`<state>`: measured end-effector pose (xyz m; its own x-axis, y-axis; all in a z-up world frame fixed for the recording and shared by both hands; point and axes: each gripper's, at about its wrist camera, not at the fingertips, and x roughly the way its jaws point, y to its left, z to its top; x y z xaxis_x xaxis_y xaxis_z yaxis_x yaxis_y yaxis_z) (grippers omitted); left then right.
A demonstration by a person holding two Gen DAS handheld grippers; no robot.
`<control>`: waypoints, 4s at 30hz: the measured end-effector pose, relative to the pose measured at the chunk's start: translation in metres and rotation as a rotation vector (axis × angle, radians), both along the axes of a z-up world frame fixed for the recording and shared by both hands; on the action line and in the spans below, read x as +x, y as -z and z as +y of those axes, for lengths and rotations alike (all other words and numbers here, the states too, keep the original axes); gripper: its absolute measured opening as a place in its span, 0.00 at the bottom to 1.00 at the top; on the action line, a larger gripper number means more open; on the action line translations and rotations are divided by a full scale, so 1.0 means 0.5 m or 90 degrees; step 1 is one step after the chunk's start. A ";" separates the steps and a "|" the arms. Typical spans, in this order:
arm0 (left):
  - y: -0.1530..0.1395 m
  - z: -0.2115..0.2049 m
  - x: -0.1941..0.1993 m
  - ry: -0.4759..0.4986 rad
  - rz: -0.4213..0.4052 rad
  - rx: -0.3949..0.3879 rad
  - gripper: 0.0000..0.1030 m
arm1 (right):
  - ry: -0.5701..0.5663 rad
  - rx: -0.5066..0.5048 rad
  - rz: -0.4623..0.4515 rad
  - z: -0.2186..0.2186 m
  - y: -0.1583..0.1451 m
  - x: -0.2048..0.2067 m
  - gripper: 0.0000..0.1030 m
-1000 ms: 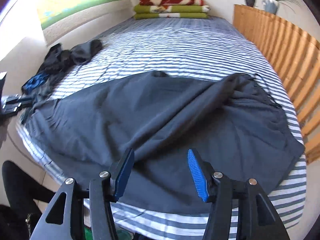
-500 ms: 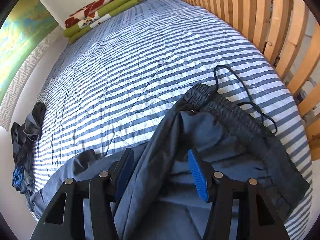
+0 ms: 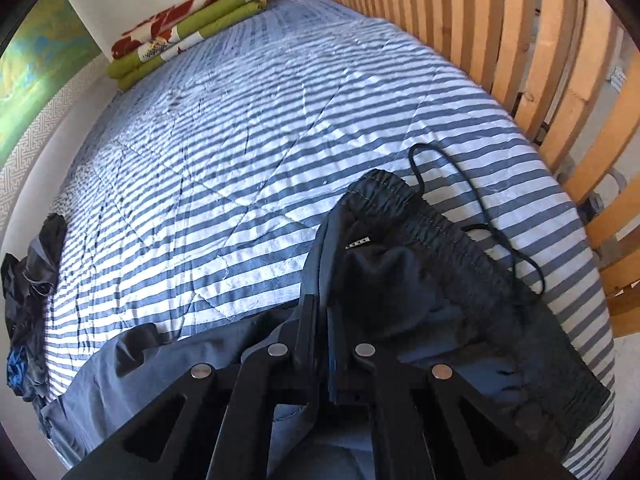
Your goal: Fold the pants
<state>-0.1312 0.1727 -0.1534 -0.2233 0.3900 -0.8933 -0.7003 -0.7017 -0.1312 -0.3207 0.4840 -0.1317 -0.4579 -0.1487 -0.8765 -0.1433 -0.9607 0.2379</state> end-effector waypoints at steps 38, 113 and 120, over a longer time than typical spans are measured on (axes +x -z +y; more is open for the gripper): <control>0.004 0.036 0.142 0.114 0.002 -0.107 0.08 | 0.187 -0.121 0.029 0.331 0.025 0.294 0.11; -0.060 -0.922 0.217 -0.672 -0.072 -0.027 0.24 | 0.256 0.039 0.046 0.287 0.063 0.399 0.16; -0.058 -0.895 0.231 -0.644 -0.082 -0.052 0.42 | 0.307 -0.002 0.042 0.346 0.065 0.424 0.16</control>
